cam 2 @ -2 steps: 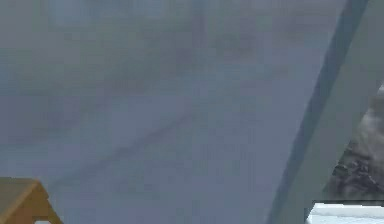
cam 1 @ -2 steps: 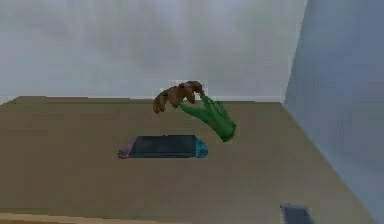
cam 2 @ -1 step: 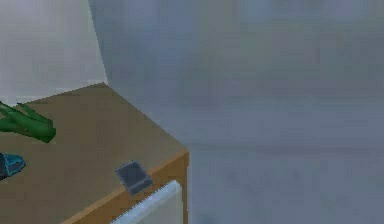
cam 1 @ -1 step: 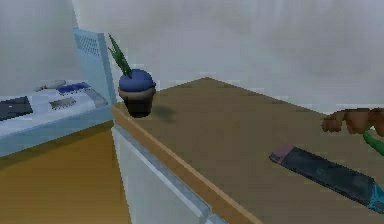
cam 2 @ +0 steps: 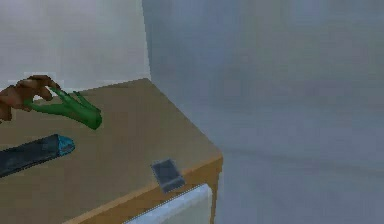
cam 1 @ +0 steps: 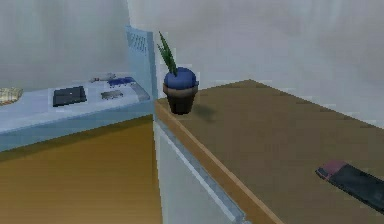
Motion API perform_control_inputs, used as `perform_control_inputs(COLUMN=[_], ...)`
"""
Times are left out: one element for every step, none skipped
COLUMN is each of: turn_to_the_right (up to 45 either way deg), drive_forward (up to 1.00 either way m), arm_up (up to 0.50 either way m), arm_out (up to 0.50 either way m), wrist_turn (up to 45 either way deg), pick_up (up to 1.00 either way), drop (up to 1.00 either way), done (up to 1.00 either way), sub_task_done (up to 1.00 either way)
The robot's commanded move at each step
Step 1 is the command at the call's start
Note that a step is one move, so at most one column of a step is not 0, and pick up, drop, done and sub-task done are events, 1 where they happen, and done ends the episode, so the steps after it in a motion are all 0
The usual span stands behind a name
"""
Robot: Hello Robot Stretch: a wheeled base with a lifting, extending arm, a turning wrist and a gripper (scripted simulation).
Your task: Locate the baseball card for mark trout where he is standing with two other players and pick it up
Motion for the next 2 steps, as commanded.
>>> perform_control_inputs(turn_to_the_right=[0.0,0.0], drive_forward=[0.00,0.00], arm_up=[0.50,0.38], arm_out=[0.00,0.00], wrist_turn=[0.0,0.0], pick_up=[0.00,0.00], drop=[0.00,0.00], done=[0.00,0.00], sub_task_done=[0.00,0.00])
